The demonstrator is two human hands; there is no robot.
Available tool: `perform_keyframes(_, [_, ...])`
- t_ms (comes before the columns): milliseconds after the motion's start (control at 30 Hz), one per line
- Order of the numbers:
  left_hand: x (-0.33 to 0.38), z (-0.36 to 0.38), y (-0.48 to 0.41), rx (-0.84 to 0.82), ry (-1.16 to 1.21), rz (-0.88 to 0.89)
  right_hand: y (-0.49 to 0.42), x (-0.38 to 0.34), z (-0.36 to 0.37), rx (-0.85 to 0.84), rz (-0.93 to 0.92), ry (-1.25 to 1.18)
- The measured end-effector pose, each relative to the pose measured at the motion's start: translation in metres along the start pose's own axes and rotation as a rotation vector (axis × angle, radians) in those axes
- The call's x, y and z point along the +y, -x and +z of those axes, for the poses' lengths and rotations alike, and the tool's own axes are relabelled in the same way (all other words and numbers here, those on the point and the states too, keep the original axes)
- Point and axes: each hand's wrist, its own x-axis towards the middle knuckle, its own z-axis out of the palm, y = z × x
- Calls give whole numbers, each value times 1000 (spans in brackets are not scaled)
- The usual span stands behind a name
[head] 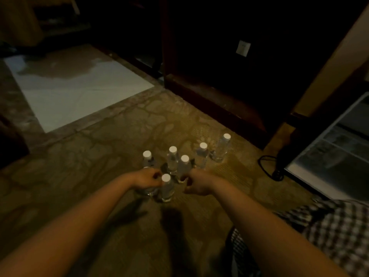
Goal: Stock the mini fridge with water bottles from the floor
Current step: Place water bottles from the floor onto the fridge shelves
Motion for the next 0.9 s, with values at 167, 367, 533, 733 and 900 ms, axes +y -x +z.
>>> perform_keyframes(167, [-44,23,-22,16,245,-91,-29,6,24,-15,44,2])
perform_keyframes(367, [-63,56,-53,86,428,-21,-67,7,42,30,68,-37])
perform_keyframes(533, [-68,78,-63,246,423,56,-96,3,66,76,59,17])
perform_keyframes(733, [-105,112,-83,339,437,74,-104,3,90,124,63,50])
perform_keyframes(900, [-86,117,-62,332,485,27,-109,4,96,83,131,-4])
